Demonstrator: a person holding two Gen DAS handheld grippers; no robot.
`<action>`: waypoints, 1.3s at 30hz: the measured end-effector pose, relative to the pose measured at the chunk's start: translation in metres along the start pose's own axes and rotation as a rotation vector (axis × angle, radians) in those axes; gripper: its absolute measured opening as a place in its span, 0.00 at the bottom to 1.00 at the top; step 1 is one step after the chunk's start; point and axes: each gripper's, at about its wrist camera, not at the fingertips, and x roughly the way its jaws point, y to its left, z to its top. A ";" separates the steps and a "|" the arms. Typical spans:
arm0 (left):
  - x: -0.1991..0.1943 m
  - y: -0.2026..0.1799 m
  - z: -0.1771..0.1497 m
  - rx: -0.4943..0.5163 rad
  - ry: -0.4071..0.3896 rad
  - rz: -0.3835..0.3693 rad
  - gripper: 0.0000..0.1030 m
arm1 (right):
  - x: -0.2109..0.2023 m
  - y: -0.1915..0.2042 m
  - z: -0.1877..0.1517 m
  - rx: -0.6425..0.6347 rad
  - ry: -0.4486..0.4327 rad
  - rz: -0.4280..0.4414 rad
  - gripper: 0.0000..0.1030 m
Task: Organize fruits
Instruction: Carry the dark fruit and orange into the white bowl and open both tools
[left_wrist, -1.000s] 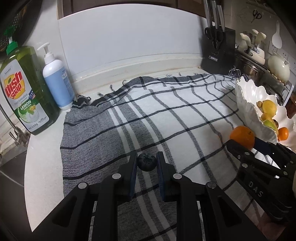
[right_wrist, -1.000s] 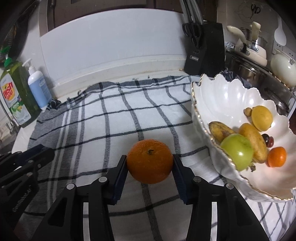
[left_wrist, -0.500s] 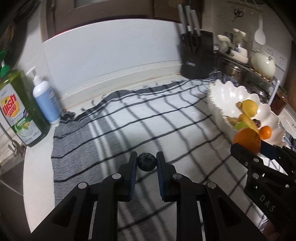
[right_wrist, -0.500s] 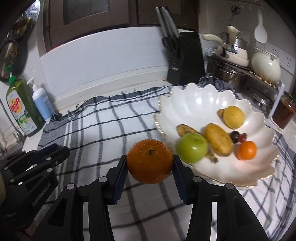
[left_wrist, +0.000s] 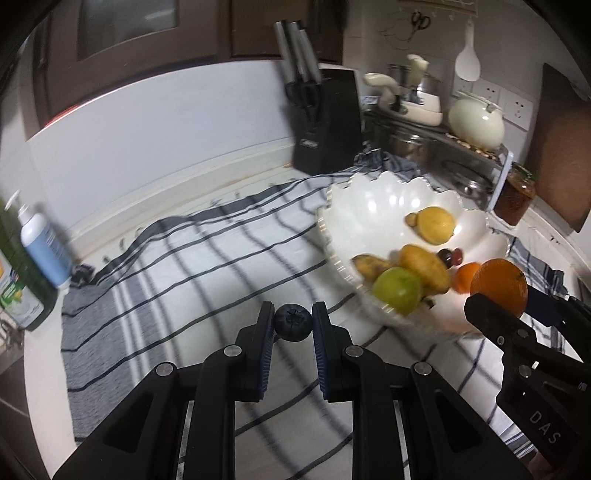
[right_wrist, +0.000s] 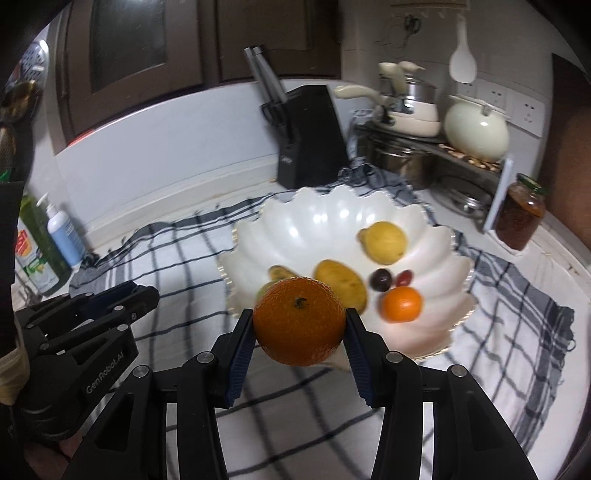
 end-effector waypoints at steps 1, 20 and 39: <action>0.002 -0.006 0.005 0.006 -0.003 -0.007 0.21 | 0.000 -0.006 0.002 0.007 -0.003 -0.009 0.47; 0.058 -0.084 0.077 0.081 -0.017 -0.049 0.21 | 0.039 -0.105 0.043 0.129 -0.010 -0.157 0.47; 0.121 -0.100 0.089 0.116 0.057 -0.036 0.30 | 0.095 -0.131 0.045 0.136 0.076 -0.197 0.47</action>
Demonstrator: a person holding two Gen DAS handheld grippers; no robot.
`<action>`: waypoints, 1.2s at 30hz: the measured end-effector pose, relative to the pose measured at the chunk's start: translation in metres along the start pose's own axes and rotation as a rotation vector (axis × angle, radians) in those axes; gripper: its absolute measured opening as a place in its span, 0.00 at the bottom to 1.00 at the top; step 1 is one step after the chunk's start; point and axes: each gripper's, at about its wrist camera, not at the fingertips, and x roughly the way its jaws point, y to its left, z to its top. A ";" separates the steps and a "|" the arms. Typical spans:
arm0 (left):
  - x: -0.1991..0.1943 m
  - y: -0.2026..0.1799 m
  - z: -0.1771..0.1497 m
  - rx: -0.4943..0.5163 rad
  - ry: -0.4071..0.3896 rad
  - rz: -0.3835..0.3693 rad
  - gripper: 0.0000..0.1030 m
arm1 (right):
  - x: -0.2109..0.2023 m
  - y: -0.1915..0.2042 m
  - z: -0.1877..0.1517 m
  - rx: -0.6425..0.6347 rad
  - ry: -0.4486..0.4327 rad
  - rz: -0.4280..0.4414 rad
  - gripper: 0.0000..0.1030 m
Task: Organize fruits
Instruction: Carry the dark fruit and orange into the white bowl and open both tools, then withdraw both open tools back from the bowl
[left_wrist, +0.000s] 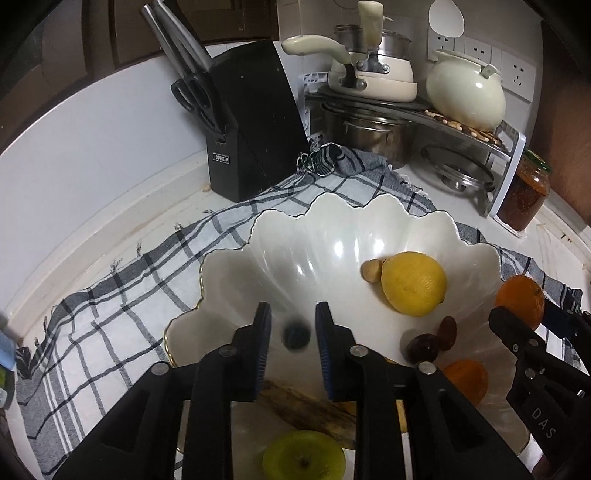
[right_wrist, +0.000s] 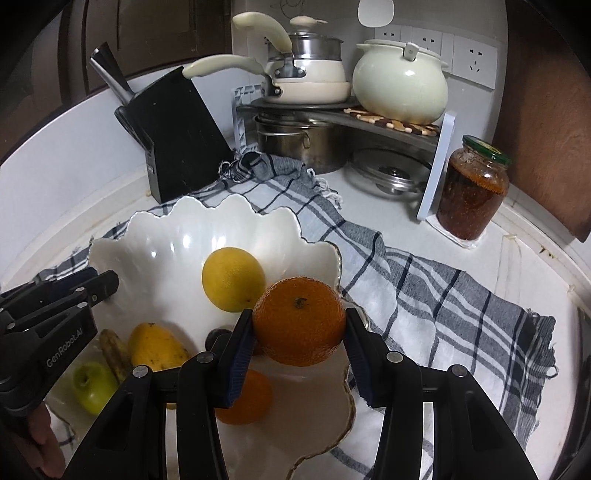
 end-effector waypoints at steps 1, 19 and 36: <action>0.000 0.000 0.000 0.001 0.001 0.001 0.32 | 0.000 0.001 0.000 -0.001 0.002 0.000 0.47; -0.040 0.009 -0.012 -0.008 -0.046 0.058 0.72 | -0.046 0.001 -0.003 0.023 -0.083 -0.072 0.88; -0.125 0.023 -0.048 -0.061 -0.120 0.083 0.83 | -0.119 0.002 -0.031 0.055 -0.144 -0.035 0.91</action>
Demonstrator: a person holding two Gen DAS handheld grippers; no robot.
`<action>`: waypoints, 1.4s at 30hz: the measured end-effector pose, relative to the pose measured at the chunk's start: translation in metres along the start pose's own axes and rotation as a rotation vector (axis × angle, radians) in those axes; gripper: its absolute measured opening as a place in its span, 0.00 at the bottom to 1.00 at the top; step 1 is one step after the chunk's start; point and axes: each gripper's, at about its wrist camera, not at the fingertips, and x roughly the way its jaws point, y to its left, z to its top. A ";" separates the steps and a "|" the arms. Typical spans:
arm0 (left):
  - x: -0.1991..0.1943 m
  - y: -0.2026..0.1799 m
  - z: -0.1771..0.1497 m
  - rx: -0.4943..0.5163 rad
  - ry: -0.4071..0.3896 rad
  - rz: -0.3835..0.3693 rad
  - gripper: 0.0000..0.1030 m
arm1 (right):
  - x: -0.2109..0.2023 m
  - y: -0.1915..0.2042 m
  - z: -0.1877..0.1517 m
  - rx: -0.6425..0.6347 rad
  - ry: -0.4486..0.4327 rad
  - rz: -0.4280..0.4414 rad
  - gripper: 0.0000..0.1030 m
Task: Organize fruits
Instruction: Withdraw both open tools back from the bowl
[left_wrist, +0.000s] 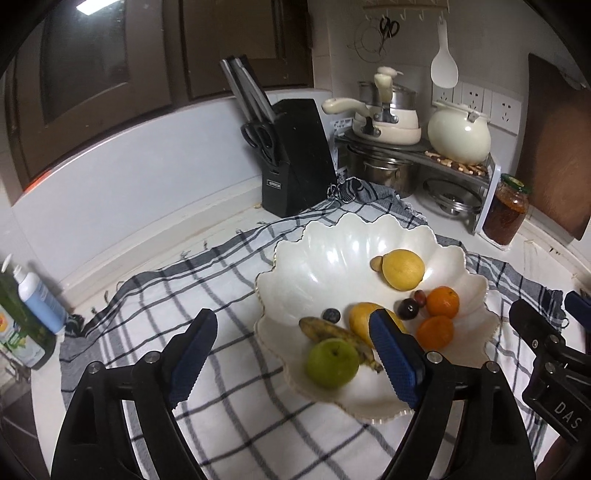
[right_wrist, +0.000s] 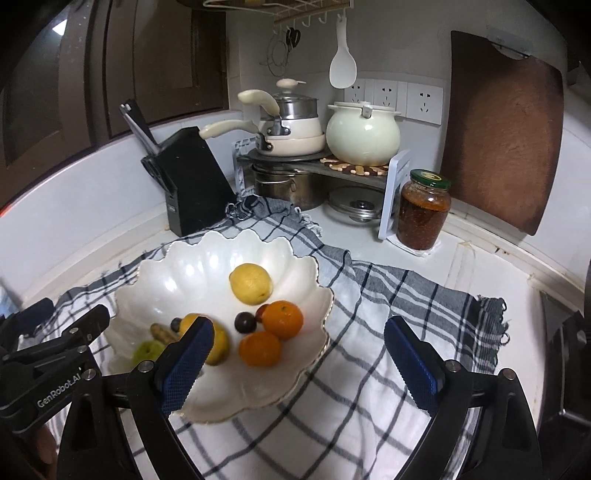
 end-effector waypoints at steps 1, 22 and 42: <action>-0.005 0.001 -0.002 -0.002 -0.005 0.001 0.84 | -0.006 0.000 -0.002 0.000 -0.005 0.003 0.91; -0.089 0.023 -0.056 -0.047 -0.056 0.021 0.91 | -0.079 0.004 -0.051 0.000 -0.020 0.064 0.91; -0.143 0.036 -0.114 -0.065 -0.057 0.053 0.98 | -0.124 0.005 -0.100 -0.007 -0.002 0.121 0.91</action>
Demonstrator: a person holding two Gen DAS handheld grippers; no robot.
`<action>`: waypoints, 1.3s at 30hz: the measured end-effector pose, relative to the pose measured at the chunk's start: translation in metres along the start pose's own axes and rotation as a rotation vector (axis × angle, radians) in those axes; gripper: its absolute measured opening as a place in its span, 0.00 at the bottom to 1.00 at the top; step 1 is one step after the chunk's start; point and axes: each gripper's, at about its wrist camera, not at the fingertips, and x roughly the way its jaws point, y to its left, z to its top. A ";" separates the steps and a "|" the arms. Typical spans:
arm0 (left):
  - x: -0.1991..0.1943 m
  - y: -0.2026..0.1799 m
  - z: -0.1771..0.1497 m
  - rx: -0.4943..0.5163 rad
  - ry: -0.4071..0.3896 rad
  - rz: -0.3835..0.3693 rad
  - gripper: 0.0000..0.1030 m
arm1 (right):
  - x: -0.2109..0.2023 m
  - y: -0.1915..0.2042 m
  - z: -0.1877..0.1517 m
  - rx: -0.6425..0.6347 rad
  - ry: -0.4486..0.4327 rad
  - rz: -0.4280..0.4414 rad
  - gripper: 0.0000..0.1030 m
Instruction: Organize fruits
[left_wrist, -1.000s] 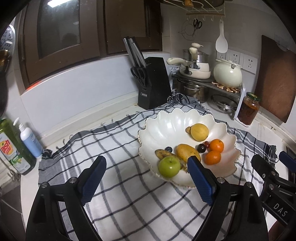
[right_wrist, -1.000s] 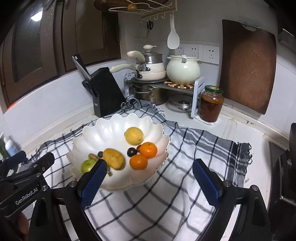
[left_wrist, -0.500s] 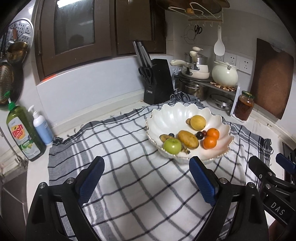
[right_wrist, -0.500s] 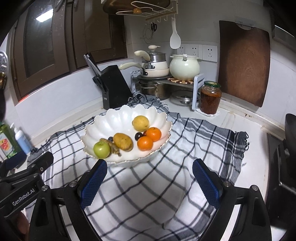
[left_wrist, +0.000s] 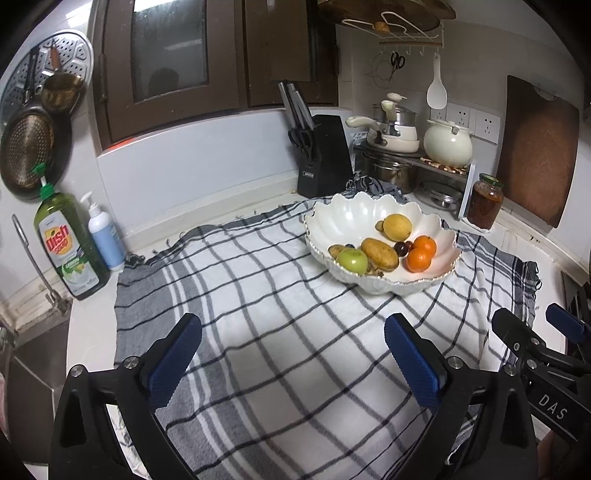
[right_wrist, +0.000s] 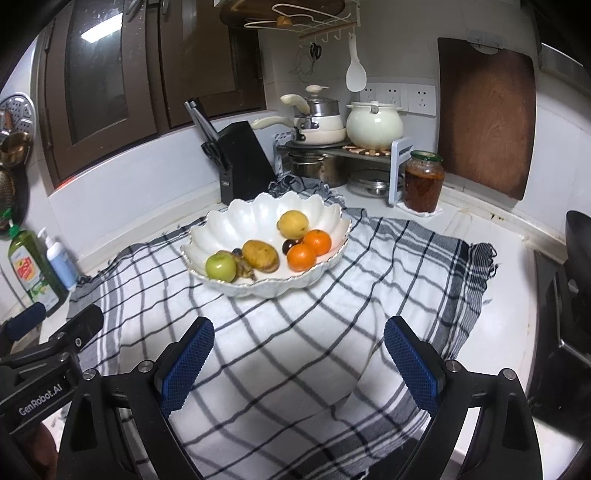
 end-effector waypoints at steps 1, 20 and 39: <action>-0.002 0.001 -0.003 -0.001 0.003 0.003 0.98 | -0.001 0.001 -0.002 -0.002 0.002 0.002 0.91; -0.018 0.017 -0.034 -0.017 0.032 0.025 0.99 | -0.013 0.009 -0.021 -0.018 0.021 0.014 0.91; -0.016 0.016 -0.031 -0.018 0.038 0.023 1.00 | -0.013 0.010 -0.021 -0.014 0.024 0.012 0.91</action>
